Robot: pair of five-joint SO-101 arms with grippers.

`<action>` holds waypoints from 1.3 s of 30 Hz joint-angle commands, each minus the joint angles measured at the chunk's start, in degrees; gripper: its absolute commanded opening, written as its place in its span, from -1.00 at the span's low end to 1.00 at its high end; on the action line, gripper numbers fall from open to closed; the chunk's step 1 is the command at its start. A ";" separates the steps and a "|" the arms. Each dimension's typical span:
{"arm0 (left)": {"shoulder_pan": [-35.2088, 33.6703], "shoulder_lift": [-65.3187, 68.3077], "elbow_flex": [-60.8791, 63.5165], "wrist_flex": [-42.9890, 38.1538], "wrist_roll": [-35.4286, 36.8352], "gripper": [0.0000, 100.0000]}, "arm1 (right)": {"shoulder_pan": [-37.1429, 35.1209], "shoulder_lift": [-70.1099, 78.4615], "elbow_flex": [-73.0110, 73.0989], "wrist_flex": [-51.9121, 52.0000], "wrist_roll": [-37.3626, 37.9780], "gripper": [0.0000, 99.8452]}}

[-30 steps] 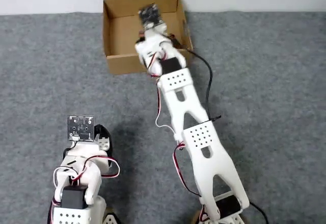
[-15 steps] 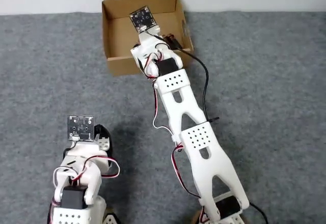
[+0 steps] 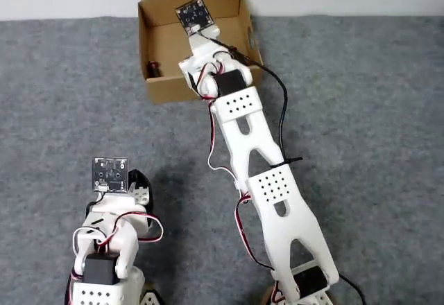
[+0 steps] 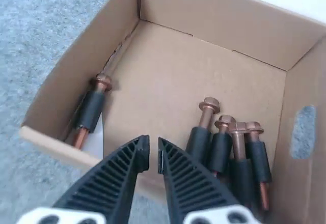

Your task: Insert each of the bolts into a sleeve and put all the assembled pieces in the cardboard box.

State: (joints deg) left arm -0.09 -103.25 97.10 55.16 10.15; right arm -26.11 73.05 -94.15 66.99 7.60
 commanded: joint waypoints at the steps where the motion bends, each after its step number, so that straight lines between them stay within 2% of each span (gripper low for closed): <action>1: 0.18 -0.35 -0.57 -0.97 -0.26 -0.99 | -0.48 -7.34 -2.29 5.49 -2.73 -0.98; 6: 0.18 -0.35 -0.57 -0.97 -0.26 -0.99 | -0.92 -13.67 -2.37 16.40 -10.37 -0.98; 17: -0.09 -0.35 -0.57 -0.79 -0.26 -0.99 | -0.92 -25.89 -2.37 36.09 -18.90 -0.98; 27: -0.18 -0.35 -0.57 -0.70 -0.44 -0.99 | -3.65 -35.30 -0.70 36.26 -23.74 -0.98; 31: -0.18 -0.35 -0.57 -0.62 -0.53 -0.99 | -3.56 -43.21 9.76 36.26 -24.18 -0.98; 39: -0.26 -0.35 -0.57 -0.62 -0.35 -0.99 | -3.56 -67.56 43.16 36.00 -26.29 -0.98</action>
State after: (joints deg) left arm -0.09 -103.25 97.10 55.16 10.15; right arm -29.71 16.00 -61.89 100.48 -17.45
